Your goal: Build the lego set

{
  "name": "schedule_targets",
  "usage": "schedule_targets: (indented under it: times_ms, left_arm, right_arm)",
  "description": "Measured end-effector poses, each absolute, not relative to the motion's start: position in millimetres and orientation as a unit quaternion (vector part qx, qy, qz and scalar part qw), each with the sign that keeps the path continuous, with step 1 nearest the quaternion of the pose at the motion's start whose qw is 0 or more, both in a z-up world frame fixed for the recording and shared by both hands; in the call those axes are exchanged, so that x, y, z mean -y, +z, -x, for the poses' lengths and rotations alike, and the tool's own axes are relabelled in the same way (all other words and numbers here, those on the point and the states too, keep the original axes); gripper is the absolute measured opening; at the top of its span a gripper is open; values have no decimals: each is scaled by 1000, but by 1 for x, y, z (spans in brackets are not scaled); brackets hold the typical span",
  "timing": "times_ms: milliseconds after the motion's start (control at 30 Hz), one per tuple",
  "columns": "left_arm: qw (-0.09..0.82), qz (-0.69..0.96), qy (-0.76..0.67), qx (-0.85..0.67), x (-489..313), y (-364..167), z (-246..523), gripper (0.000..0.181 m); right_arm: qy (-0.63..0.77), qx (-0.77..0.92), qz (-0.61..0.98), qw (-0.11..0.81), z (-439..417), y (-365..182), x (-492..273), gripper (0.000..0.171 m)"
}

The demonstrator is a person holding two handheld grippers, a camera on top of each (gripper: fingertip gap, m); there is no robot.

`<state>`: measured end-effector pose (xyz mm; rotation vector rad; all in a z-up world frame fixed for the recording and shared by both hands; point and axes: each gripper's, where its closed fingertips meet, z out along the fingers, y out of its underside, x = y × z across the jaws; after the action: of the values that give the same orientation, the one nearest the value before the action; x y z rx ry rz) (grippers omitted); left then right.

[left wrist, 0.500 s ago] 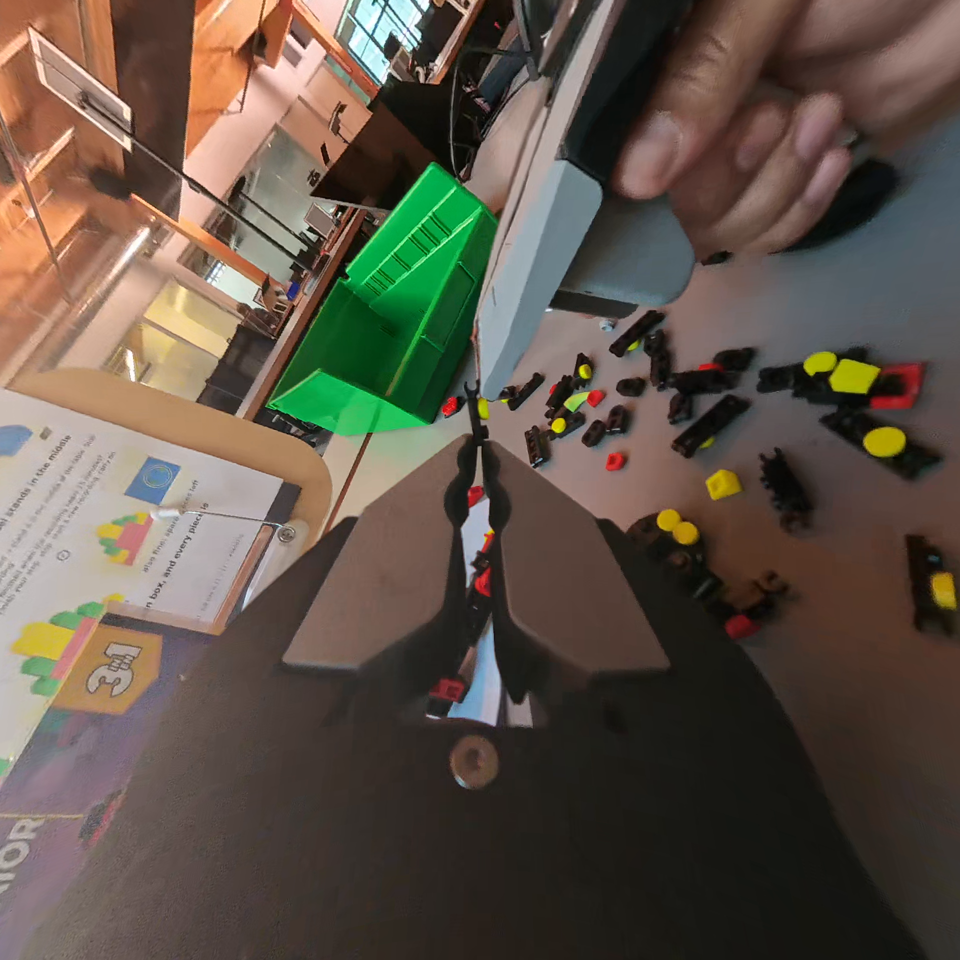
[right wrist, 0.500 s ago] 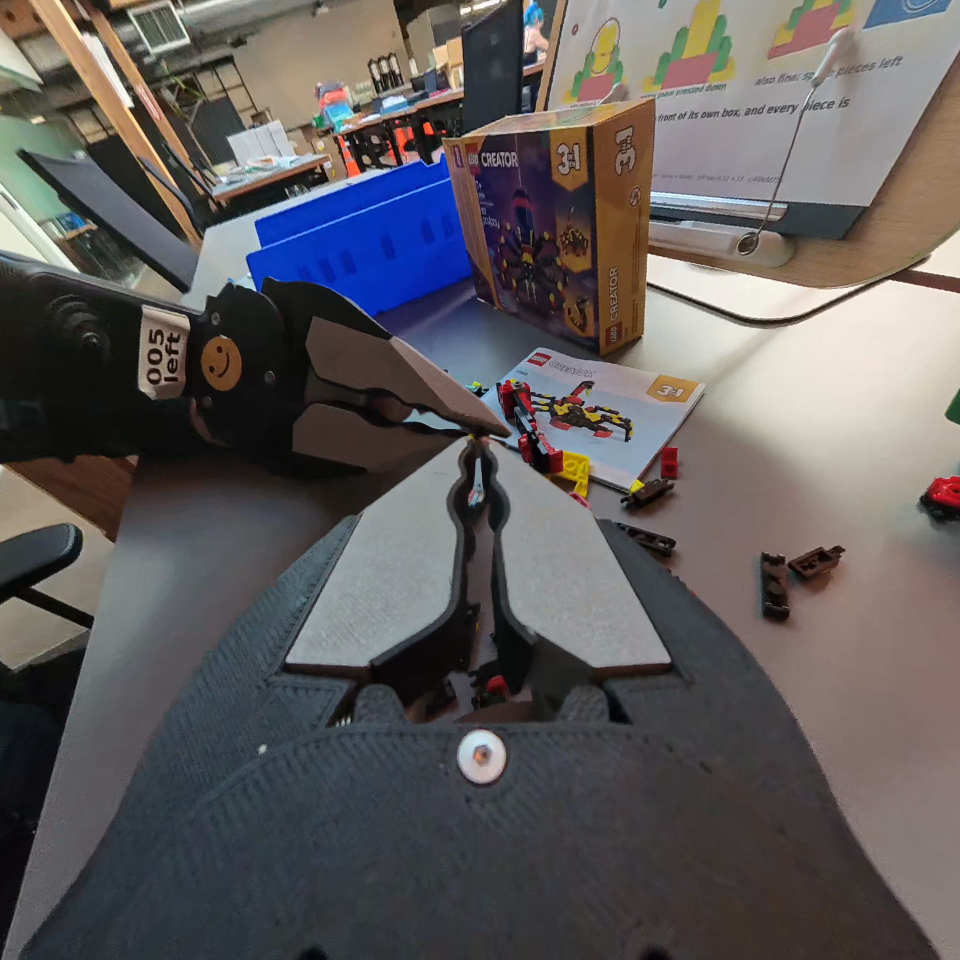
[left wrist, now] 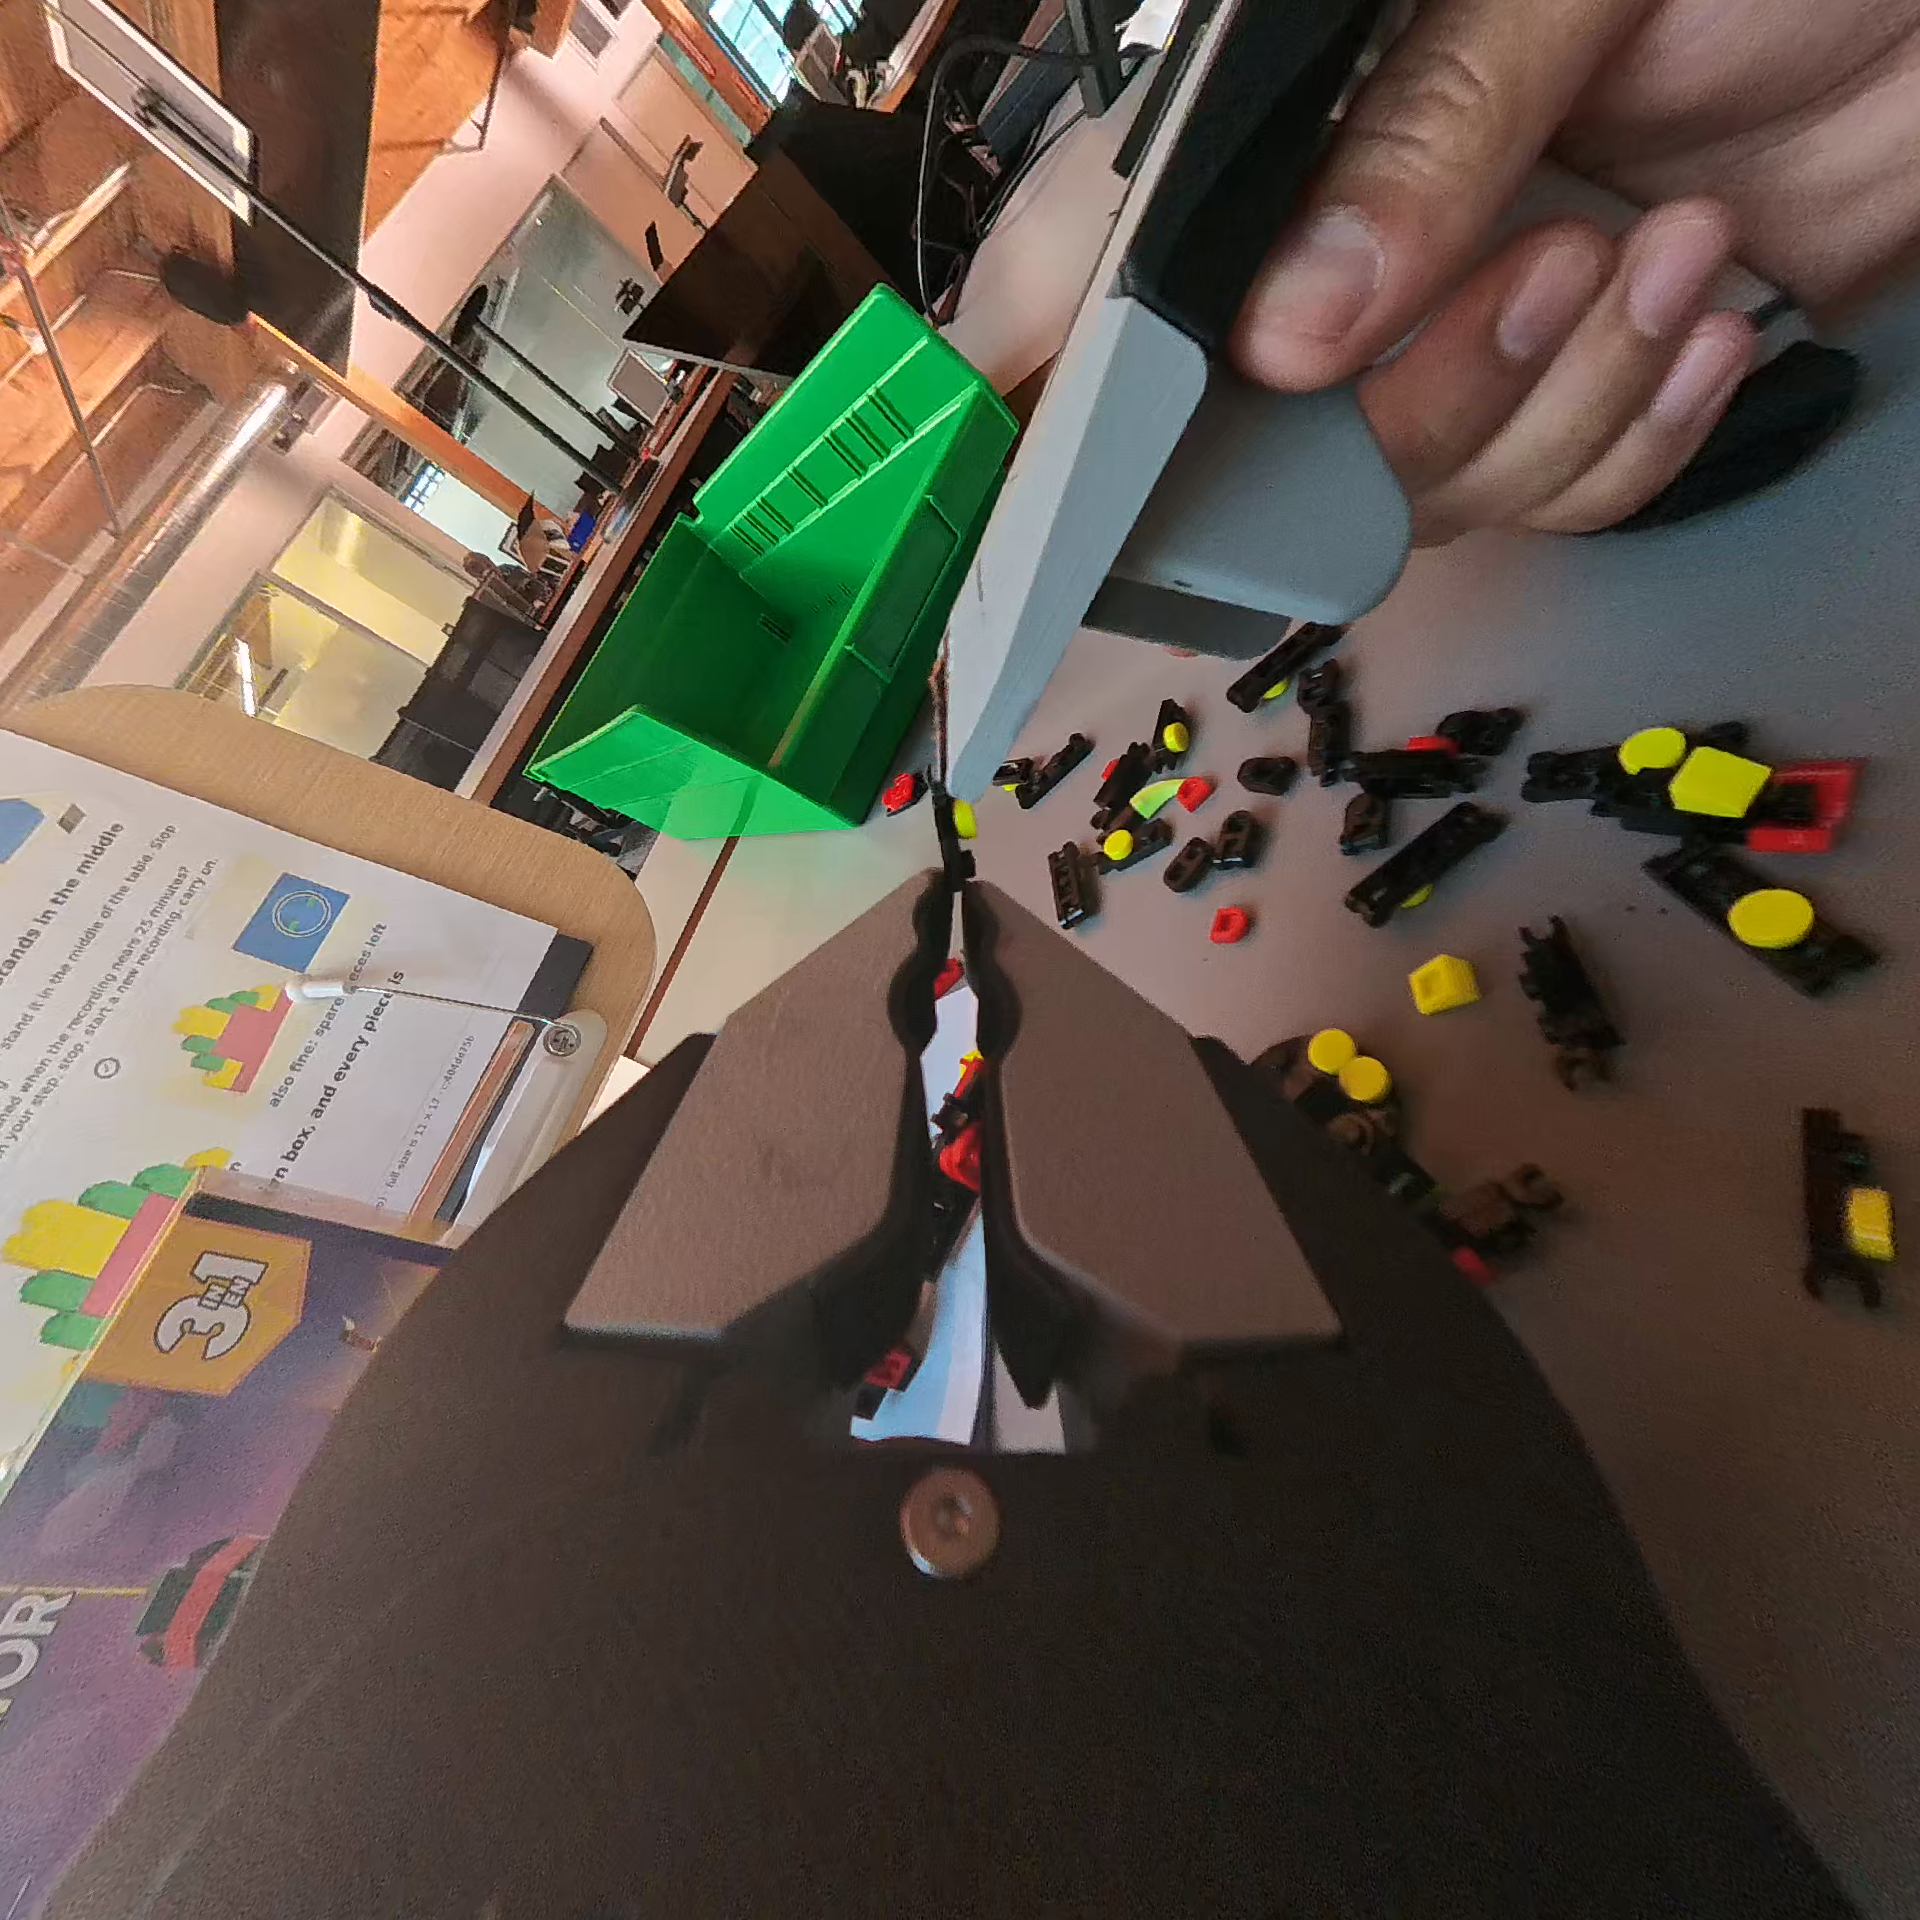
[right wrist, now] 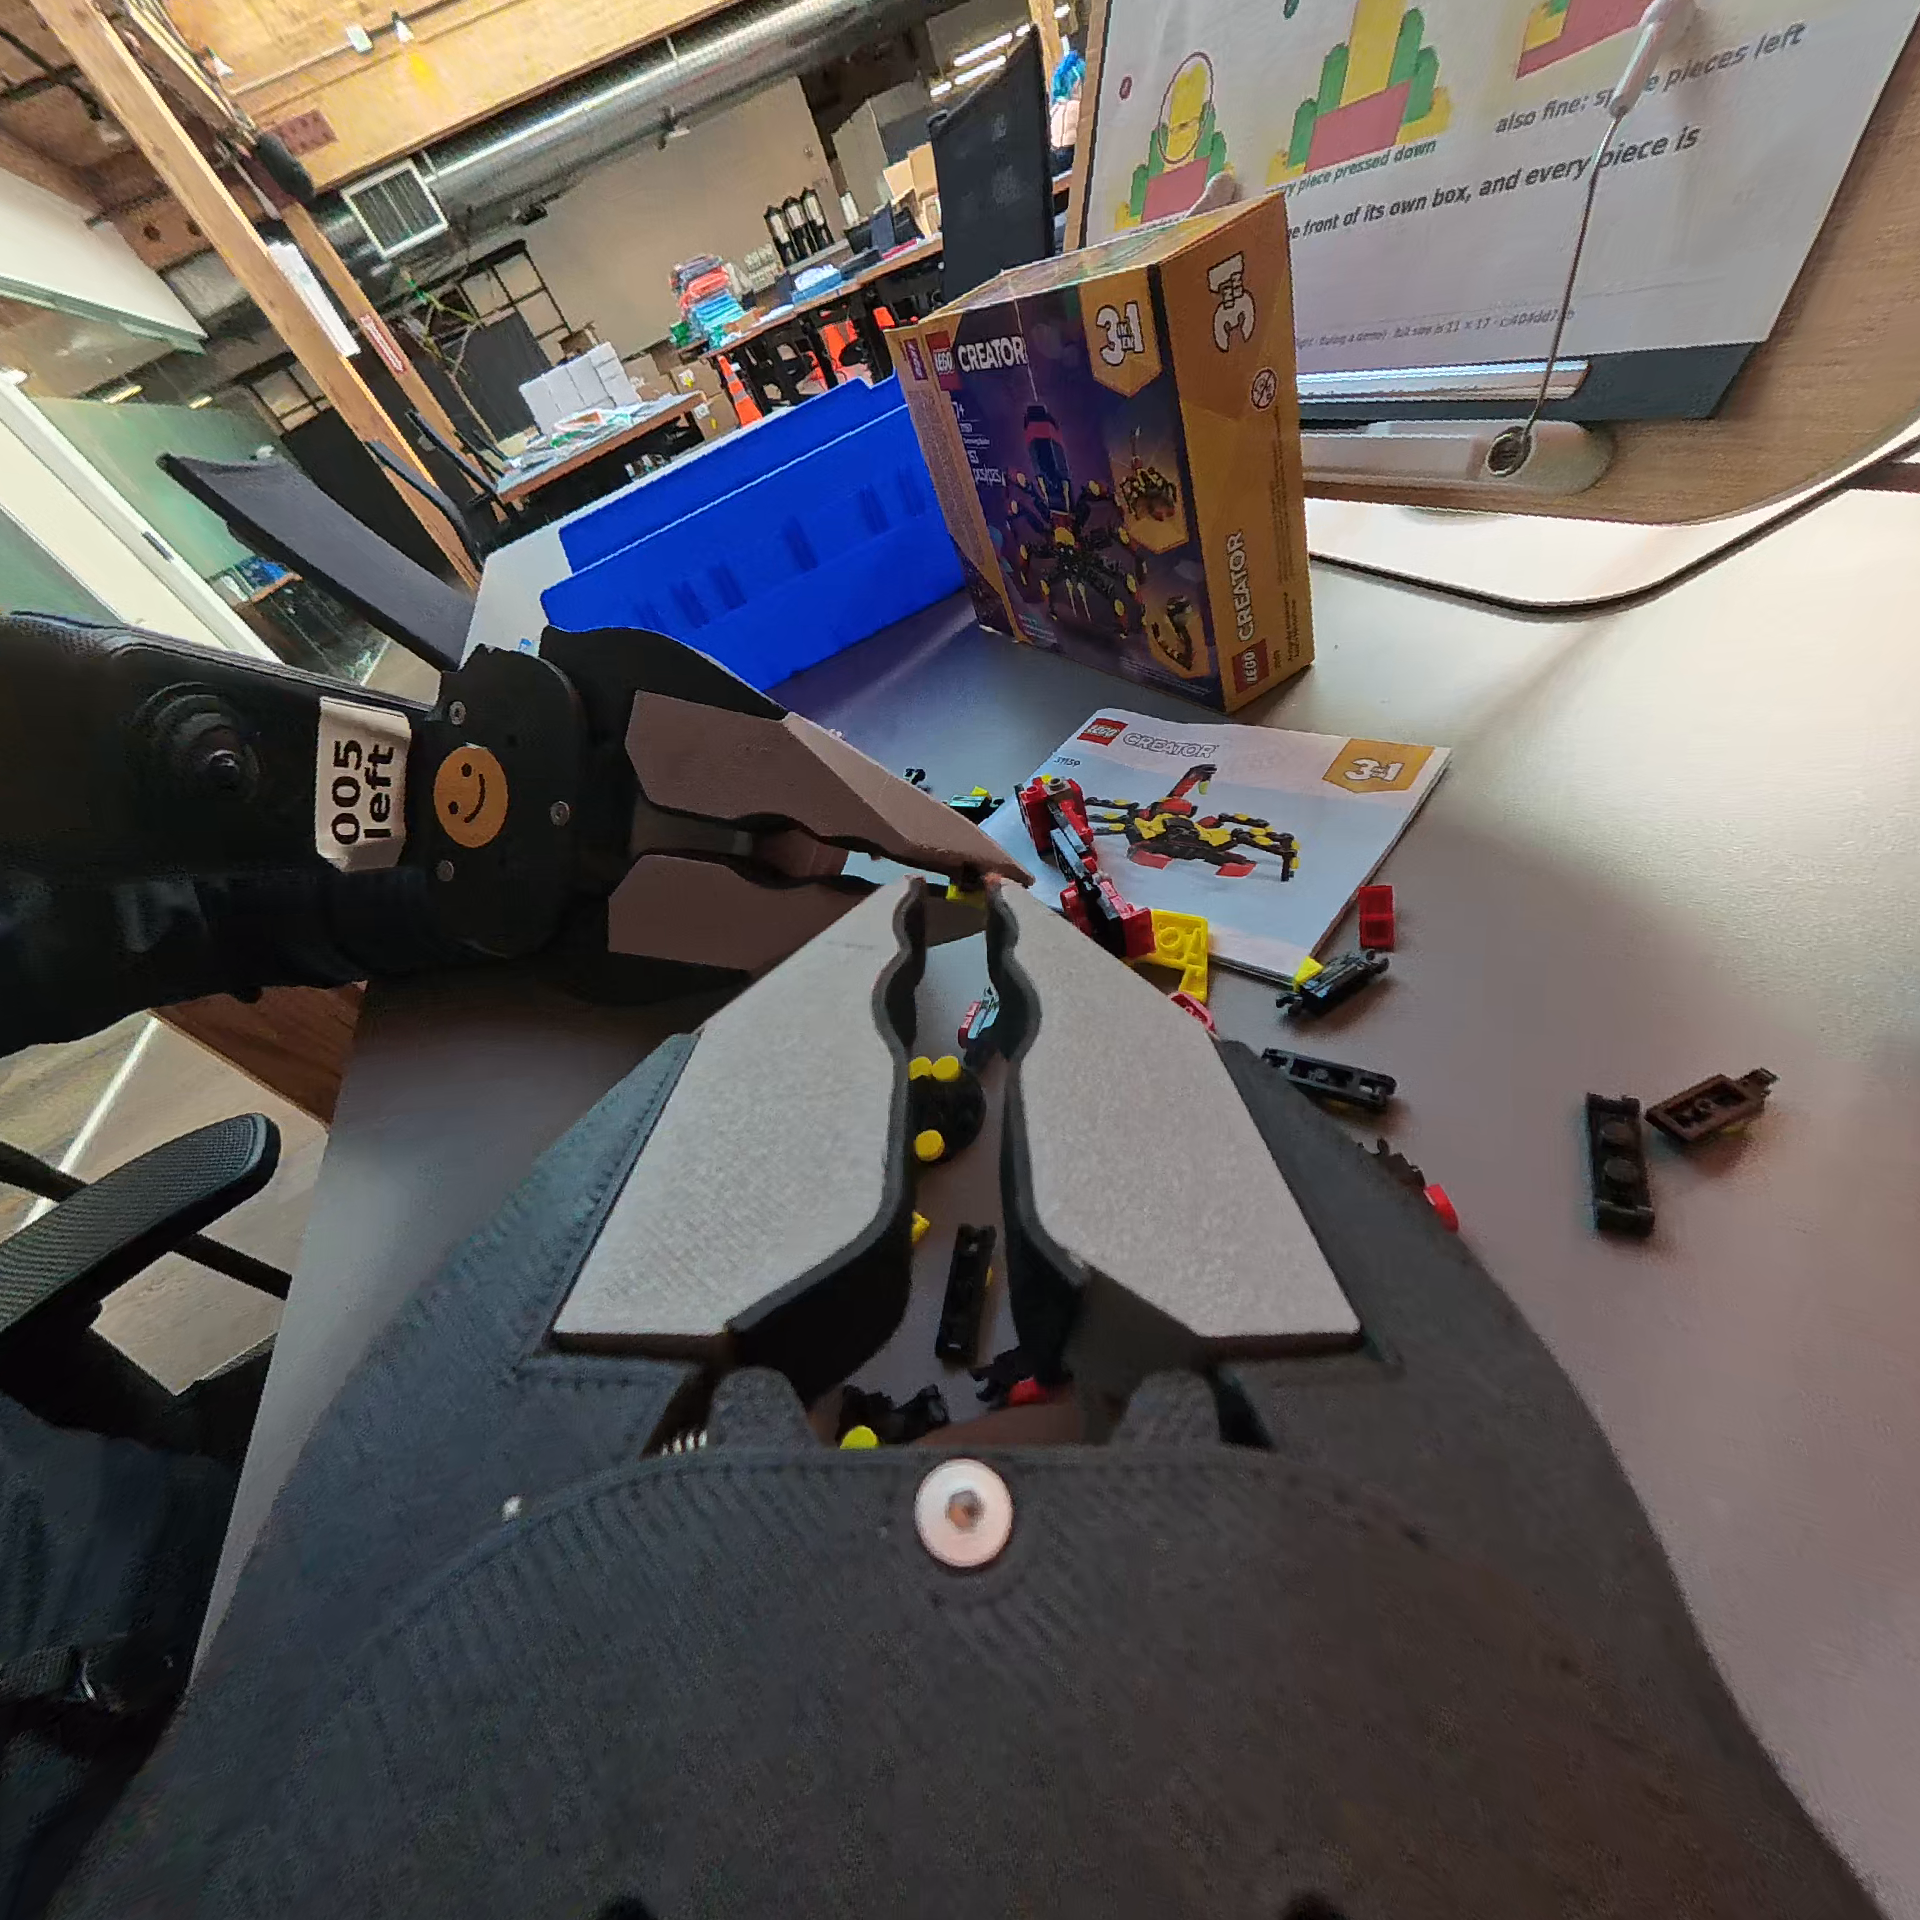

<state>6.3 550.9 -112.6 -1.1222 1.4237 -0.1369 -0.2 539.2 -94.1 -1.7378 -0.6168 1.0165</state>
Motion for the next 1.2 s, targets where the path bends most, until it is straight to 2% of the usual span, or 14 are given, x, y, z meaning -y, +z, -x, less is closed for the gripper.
schedule_targets:
  times_ms: [133, 200, 233, 267, 300, 867, 1033, 1200]
  left_arm:
    - [613, 489, -62, -617, -551, -113, -7, 0]
    - [614, 486, -65, -619, -548, -112, -8, 0]
    - [613, 485, -63, -621, -548, -113, -9, 0]
    - [613, 483, -61, -622, -547, -114, -9, 0]
    - [614, 483, -60, -622, -548, -114, -10, 0]
    - [614, 484, -52, -621, -550, -114, -7, 0]
    - [615, 475, -31, -629, -552, -117, -7, 0]
    - [610, 440, 40, -658, -555, -128, -5, 0]
  right_arm:
    - [412, 248, 724, 494, 0, -96, -542, 11]
    - [396, 242, 739, 488, -1, -102, -546, 20]
    - [395, 246, 740, 486, 0, -102, -545, 20]
    - [400, 256, 734, 485, 3, -101, -542, 9]
    - [399, 259, 732, 487, 3, -101, -541, 6]
    - [414, 252, 731, 480, 2, -101, -541, 5]
    - [417, 263, 742, 454, 2, -108, -541, 4]
    - [361, 327, 770, 412, 2, -130, -538, 4]
